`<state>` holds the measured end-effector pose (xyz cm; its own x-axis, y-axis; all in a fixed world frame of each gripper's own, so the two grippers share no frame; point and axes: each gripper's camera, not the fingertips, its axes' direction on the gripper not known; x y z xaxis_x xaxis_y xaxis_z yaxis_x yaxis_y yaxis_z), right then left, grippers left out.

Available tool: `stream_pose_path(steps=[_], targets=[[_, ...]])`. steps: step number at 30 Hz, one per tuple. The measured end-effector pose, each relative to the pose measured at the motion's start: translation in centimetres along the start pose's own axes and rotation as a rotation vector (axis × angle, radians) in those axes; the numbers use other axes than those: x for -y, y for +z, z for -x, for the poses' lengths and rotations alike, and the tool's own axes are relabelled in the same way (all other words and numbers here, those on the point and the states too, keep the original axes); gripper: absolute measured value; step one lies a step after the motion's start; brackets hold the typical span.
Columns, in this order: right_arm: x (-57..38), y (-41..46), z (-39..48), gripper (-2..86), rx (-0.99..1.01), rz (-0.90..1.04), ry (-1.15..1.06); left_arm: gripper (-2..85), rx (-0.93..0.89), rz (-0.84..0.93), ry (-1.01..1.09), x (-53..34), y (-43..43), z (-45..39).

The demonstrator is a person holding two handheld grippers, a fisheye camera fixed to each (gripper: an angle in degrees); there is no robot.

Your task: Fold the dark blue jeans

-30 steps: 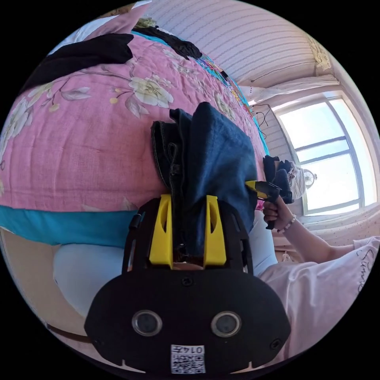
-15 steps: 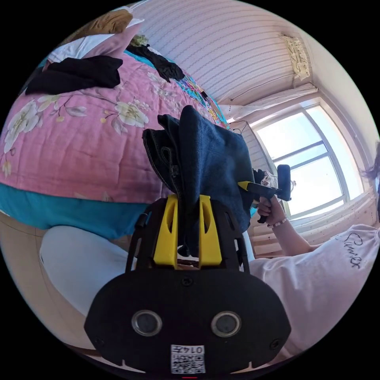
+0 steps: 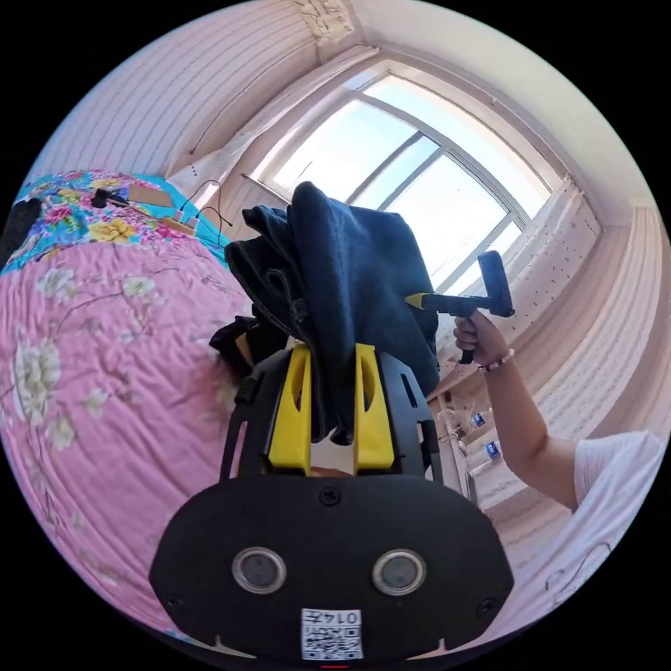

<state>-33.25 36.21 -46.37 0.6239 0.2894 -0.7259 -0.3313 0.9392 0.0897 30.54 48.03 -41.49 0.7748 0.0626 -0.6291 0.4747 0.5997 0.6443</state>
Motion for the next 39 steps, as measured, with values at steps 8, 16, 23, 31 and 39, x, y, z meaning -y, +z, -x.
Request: stream_pose_path(steps=[8,16,23,31,39], targets=[[-3.1,2.6,-11.0,13.6,-0.446,0.055,0.373,9.8,0.110,0.207,-0.093,4.4,19.6,0.1],[-3.5,4.5,-5.0,13.5,-0.716,-0.054,0.249,10.0,0.194,0.144,0.042,2.6,17.7,-2.5],[-7.8,3.1,-1.7,15.6,-0.697,-0.093,0.268,10.3,0.345,0.149,0.150,-3.7,13.0,-5.7],[-12.6,0.1,9.9,14.8,-0.637,-0.379,0.138,8.1,0.537,0.238,0.196,-10.5,7.2,-10.8],[-13.8,13.8,25.7,14.9,0.147,-0.194,-0.032,2.5,1.012,0.052,-0.166,-21.6,-1.3,-13.8]])
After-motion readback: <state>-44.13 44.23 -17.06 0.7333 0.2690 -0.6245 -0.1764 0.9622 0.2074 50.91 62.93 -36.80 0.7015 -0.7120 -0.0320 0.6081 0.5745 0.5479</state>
